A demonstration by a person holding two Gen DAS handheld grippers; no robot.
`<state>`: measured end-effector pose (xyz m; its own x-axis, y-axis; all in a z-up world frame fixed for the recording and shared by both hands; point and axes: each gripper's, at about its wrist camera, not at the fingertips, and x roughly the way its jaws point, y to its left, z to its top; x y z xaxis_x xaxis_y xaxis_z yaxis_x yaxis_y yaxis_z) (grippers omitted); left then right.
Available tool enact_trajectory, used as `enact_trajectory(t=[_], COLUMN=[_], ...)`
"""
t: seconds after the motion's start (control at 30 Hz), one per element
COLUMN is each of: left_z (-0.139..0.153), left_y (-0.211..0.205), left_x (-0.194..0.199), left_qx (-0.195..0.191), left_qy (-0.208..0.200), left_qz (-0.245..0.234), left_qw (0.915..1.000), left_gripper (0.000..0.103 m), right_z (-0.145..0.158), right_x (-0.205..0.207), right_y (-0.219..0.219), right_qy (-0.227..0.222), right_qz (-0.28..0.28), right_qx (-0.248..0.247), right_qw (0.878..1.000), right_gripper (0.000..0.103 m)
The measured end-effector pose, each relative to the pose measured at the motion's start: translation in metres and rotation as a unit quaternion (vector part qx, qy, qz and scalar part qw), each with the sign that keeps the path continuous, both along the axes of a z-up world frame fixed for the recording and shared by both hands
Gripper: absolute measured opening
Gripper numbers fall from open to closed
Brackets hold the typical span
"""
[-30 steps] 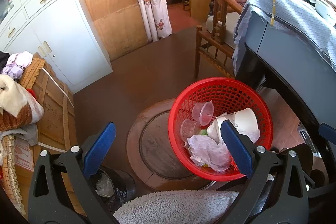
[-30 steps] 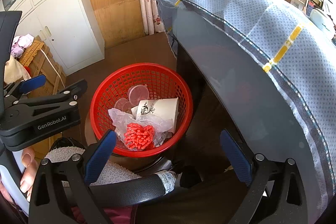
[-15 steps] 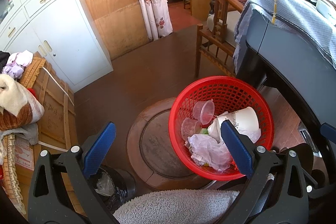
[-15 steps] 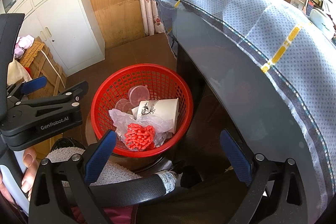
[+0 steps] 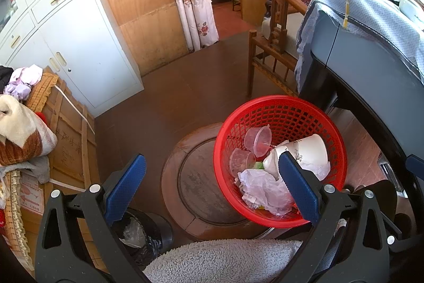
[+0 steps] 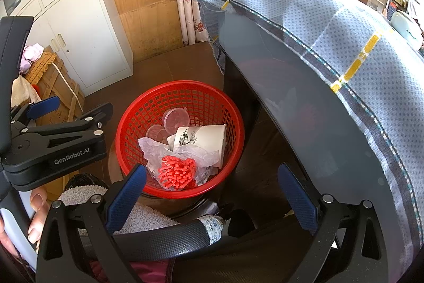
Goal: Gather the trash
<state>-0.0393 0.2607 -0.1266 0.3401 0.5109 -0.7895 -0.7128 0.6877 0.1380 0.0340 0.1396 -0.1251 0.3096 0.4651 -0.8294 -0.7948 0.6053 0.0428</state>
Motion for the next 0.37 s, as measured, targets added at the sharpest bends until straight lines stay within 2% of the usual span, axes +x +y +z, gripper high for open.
enact_trajectory(t=[0.37], left_z=[-0.0008], left_y=[0.0005], left_x=[0.0001], left_qx=[-0.002], left_qy=[0.003], left_qz=[0.001], left_qw=[1.0], left_gripper=[0.096], right_z=[-0.0001], right_x=[0.0001], right_y=[-0.0003], right_qy=[0.0], right_qz=[0.0], right_qx=[0.0], right_qw=[1.0], right_gripper=[0.097])
